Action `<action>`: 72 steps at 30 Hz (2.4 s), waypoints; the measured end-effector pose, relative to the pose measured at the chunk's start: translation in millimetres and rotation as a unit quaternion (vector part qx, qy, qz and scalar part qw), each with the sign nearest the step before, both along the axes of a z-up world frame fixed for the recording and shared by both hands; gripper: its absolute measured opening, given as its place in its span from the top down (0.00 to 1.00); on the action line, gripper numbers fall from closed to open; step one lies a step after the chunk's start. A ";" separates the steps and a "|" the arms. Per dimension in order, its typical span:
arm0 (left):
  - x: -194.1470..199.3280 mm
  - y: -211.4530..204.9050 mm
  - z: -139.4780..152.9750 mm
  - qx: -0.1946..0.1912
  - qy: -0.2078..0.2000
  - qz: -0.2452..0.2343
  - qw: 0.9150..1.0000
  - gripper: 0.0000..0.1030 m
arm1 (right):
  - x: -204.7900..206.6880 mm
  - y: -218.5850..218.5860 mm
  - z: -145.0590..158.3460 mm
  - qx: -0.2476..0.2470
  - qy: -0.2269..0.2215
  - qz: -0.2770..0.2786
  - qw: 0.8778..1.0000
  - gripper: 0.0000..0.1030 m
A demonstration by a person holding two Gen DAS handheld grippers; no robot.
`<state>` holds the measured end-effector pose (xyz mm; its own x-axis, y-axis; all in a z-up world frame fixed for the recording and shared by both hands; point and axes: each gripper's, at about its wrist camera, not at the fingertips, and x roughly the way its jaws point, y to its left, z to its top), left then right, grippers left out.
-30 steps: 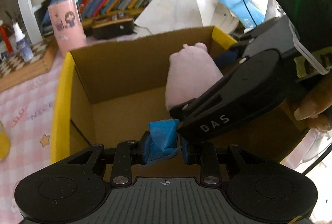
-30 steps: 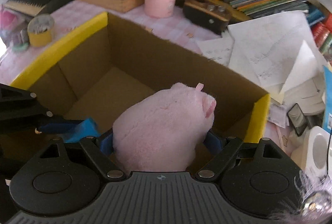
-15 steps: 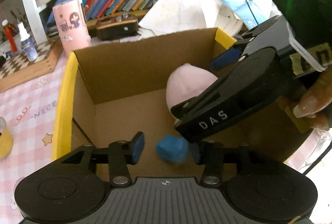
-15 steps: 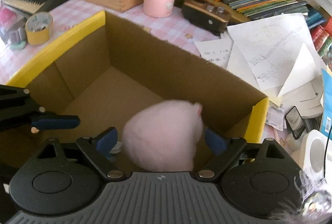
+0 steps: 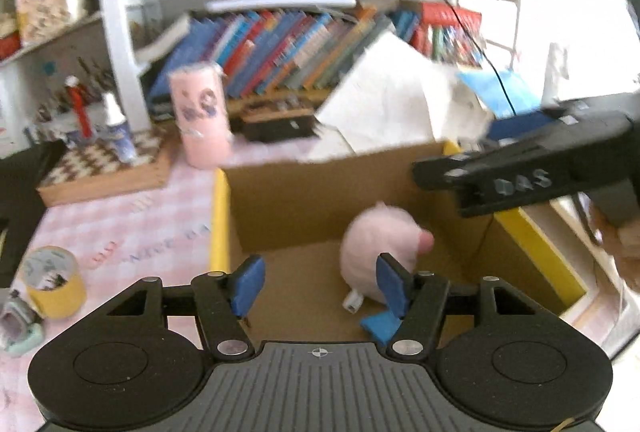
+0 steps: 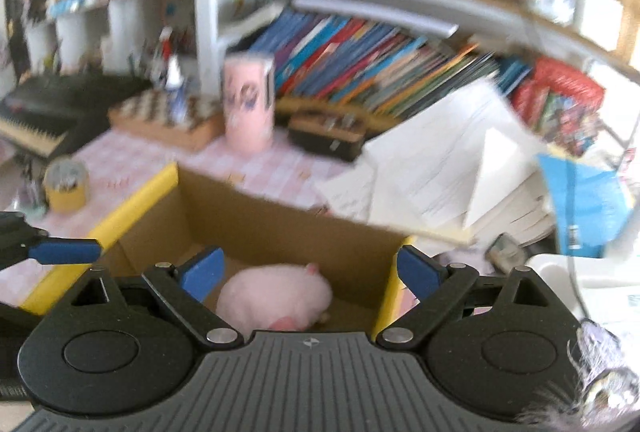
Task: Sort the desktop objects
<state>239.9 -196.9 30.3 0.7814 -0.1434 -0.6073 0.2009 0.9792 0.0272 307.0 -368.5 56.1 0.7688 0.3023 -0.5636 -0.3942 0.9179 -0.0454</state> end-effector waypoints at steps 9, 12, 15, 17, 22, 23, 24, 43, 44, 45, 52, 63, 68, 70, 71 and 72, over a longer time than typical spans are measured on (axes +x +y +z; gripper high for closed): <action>-41.1 17.3 28.3 -0.031 -0.062 0.055 0.996 0.33 | -64.2 -28.7 16.5 0.060 -0.088 -0.097 0.990 0.02; -53.5 22.4 28.7 -0.044 -0.070 0.070 0.994 0.32 | -81.6 -31.1 14.2 0.077 -0.092 -0.121 0.985 0.00; -66.8 29.8 27.8 -0.055 -0.075 0.086 0.992 0.32 | -103.7 -30.5 12.2 0.088 -0.110 -0.143 0.980 0.00; -75.1 34.7 27.0 -0.059 -0.078 0.093 0.991 0.31 | -119.0 -28.8 9.8 0.089 -0.124 -0.154 0.976 0.00; -90.9 47.0 25.0 -0.057 -0.091 0.101 0.989 0.31 | -146.8 -20.2 -2.2 0.073 -0.123 -0.172 0.975 0.00; -93.8 49.0 24.2 -0.057 -0.093 0.102 0.989 0.31 | -149.9 -18.4 -3.8 0.071 -0.119 -0.174 0.975 0.00; -96.5 51.7 23.6 -0.057 -0.095 0.105 0.988 0.30 | -153.8 -16.8 -5.5 0.072 -0.115 -0.179 0.975 0.00; -153.7 113.9 9.5 -0.046 -0.097 0.107 0.989 0.29 | -224.3 31.2 -23.5 0.084 -0.081 -0.275 0.954 0.00; -156.3 116.9 9.0 -0.044 -0.095 0.105 0.989 0.29 | -227.6 35.4 -24.5 0.083 -0.081 -0.274 0.955 0.00; -159.3 120.7 8.5 -0.042 -0.091 0.104 0.989 0.29 | -229.9 39.4 -25.2 0.083 -0.079 -0.273 0.955 0.00; -179.4 140.7 -0.1 -0.037 -0.066 0.093 0.993 0.28 | -255.7 66.9 -31.1 0.084 -0.064 -0.264 0.959 0.00; -207.9 159.0 -10.0 -0.036 -0.041 0.067 0.996 0.27 | -296.3 98.3 -40.1 0.071 -0.038 -0.264 0.961 0.00; -216.9 165.3 -12.2 -0.035 -0.035 0.054 0.997 0.26 | -310.8 107.8 -42.9 0.068 -0.032 -0.269 0.960 0.00; -219.3 168.1 -14.3 -0.031 -0.027 0.051 0.998 0.26 | -316.0 111.8 -44.0 0.067 -0.029 -0.271 0.960 0.00; -220.3 168.8 -15.2 -0.030 -0.024 0.049 0.998 0.26 | -317.5 113.3 -44.1 0.067 -0.028 -0.272 0.960 0.00; -221.8 170.6 -15.8 -0.030 -0.022 0.046 0.998 0.26 | -319.4 115.3 -44.8 0.067 -0.025 -0.273 0.959 0.00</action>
